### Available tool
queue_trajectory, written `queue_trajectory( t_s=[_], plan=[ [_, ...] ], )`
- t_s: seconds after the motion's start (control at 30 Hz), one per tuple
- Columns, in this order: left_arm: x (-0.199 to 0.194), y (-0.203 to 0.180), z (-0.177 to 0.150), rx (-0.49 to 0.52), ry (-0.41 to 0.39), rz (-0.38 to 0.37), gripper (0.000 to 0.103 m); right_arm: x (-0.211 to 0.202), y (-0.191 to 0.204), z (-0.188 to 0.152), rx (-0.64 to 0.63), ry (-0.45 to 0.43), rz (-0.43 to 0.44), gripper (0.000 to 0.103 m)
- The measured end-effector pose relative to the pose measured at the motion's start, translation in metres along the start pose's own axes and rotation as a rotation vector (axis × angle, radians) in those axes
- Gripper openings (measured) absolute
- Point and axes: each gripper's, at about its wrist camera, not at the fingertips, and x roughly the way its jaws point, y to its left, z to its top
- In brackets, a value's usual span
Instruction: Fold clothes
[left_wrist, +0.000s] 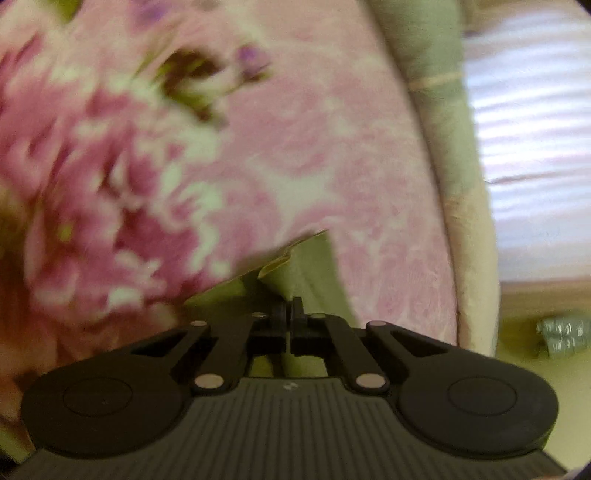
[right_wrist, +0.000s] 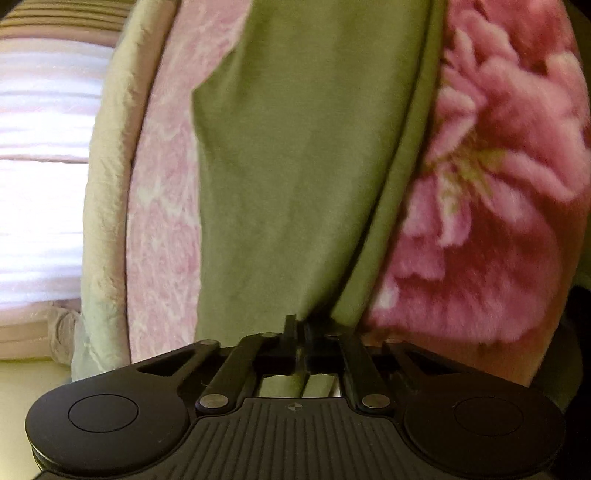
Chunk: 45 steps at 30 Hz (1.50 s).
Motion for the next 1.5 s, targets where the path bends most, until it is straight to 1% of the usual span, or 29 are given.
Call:
queue_trajectory(
  t_s=[0.1, 0.2, 0.23, 0.37, 0.43, 0.6, 0.67, 0.77, 0.87, 0.93, 1.0, 1.07, 1.17, 1.27, 1.37, 1.5],
  plan=[
    [-0.020, -0.016, 0.001, 0.164, -0.053, -0.050, 0.000, -0.014, 0.011, -0.001, -0.063, -0.019, 0.043, 0.000],
    [-0.029, -0.020, -0.001, 0.278, -0.051, -0.035, 0.000, -0.024, 0.013, -0.001, -0.095, -0.005, 0.042, 0.000],
    [-0.029, -0.018, -0.002, 0.301, -0.042, -0.021, 0.000, -0.026, 0.012, -0.002, -0.100, 0.000, 0.037, 0.000],
    [-0.024, -0.005, -0.008, 0.360, -0.020, 0.039, 0.000, -0.024, 0.003, -0.004, -0.091, 0.012, 0.003, 0.000],
    [-0.026, 0.000, -0.010, 0.354, -0.023, 0.040, 0.000, -0.024, -0.002, -0.006, -0.094, 0.015, -0.004, 0.000],
    [-0.023, 0.007, -0.014, 0.406, -0.037, 0.080, 0.000, -0.023, -0.006, -0.008, -0.122, 0.035, -0.021, 0.000],
    [-0.017, 0.007, -0.019, 0.455, -0.036, 0.117, 0.000, -0.023, -0.009, -0.008, -0.135, 0.045, -0.037, 0.000],
    [-0.008, 0.007, -0.026, 0.525, -0.034, 0.173, 0.003, -0.016, -0.011, -0.006, -0.174, 0.070, -0.071, 0.000],
    [-0.009, -0.003, -0.031, 0.539, -0.063, 0.236, 0.007, -0.010, -0.005, -0.003, -0.221, 0.101, -0.089, 0.001],
    [-0.014, -0.012, -0.036, 0.535, -0.097, 0.311, 0.009, -0.012, 0.001, 0.001, -0.263, 0.137, -0.084, 0.027],
    [-0.021, -0.022, -0.043, 0.521, -0.135, 0.382, 0.010, -0.021, 0.004, 0.009, -0.295, 0.152, -0.103, 0.037],
    [-0.026, -0.034, -0.052, 0.502, -0.136, 0.396, 0.010, -0.036, -0.001, 0.026, -0.281, 0.131, -0.114, 0.037],
    [-0.023, -0.060, -0.078, 0.513, -0.121, 0.362, 0.010, -0.061, -0.018, 0.067, -0.186, 0.055, -0.068, 0.036],
    [-0.008, -0.093, -0.114, 0.513, -0.062, 0.292, 0.010, -0.075, -0.037, 0.108, -0.092, 0.015, -0.039, 0.036],
    [0.011, -0.122, -0.149, 0.510, -0.005, 0.228, 0.010, -0.080, -0.056, 0.137, -0.009, 0.032, -0.008, 0.036],
    [0.039, -0.154, -0.196, 0.508, 0.057, 0.143, 0.010, -0.077, -0.074, 0.150, 0.059, 0.139, 0.027, 0.036]
  ],
)
